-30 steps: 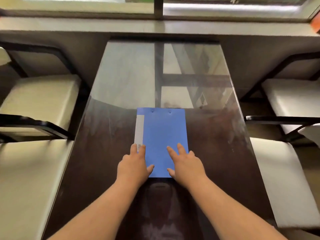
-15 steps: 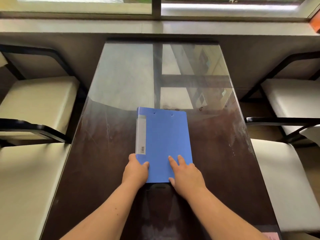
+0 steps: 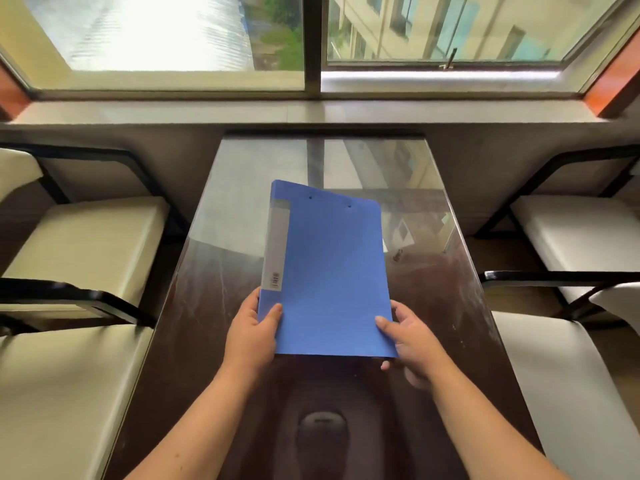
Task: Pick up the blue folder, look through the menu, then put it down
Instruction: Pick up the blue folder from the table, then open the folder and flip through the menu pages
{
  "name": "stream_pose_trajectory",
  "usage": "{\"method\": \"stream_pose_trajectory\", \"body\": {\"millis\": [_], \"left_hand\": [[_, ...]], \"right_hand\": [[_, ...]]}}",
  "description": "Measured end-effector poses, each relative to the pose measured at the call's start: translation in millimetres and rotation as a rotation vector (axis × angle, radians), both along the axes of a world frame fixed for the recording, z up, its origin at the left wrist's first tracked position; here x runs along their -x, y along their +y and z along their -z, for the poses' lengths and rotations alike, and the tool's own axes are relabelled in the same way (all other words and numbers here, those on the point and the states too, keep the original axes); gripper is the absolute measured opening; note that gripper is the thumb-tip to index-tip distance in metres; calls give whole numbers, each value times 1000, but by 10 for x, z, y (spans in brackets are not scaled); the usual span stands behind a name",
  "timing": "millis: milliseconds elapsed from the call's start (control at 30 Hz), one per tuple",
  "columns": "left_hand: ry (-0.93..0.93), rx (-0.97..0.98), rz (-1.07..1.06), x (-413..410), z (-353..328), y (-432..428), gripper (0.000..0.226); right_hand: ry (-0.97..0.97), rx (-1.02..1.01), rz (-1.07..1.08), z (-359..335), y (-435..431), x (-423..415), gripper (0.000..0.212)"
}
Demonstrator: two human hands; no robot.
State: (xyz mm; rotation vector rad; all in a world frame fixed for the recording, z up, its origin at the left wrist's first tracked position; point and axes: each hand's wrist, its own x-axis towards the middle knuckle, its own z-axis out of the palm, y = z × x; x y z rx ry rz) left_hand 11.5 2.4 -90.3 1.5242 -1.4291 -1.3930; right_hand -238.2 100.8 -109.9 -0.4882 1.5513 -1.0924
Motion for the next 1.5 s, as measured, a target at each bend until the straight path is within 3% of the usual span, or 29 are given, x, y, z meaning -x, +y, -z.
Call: {"method": "stream_pose_trajectory", "body": {"millis": [67,233,367,533,633,767,933,1067,1267,1400,1500], "left_hand": [[-28,44,9,-18,-216,-95,43],[-433,310,224,-5,-711,-150,125],[-608,410,343,-51,-897,-129,139],[-622,462,367,-116,-973,-114,137],[-644,517,383,-147,-974,-85,134],[-742,556,414,-171,-951,-45,132],[-710,599,365,-169,-884,3,125],[-607,685,300,-179,-863,7,121],[-472,806,-16,-157,-852,38,94],[-205,518,-386,-36,-912,96,76],[-99,508,-466,8,-890,113,46]], "right_hand": [[-58,123,19,-225,-51,32,27],[-43,285,57,-730,-189,-27,40],[-31,348,65,-941,-200,-14,36],[-18,341,31,-1049,-165,-12,30],[-107,340,20,-1065,-123,30,31],[-190,288,-7,-1078,-103,110,63],[-130,276,-36,-1204,-129,126,68],[-130,355,-83,-1218,-164,121,20],[-207,398,31,-1147,-131,136,26],[-235,393,116,-1112,-57,124,24],[-207,394,94,-1143,-28,121,19]]}}
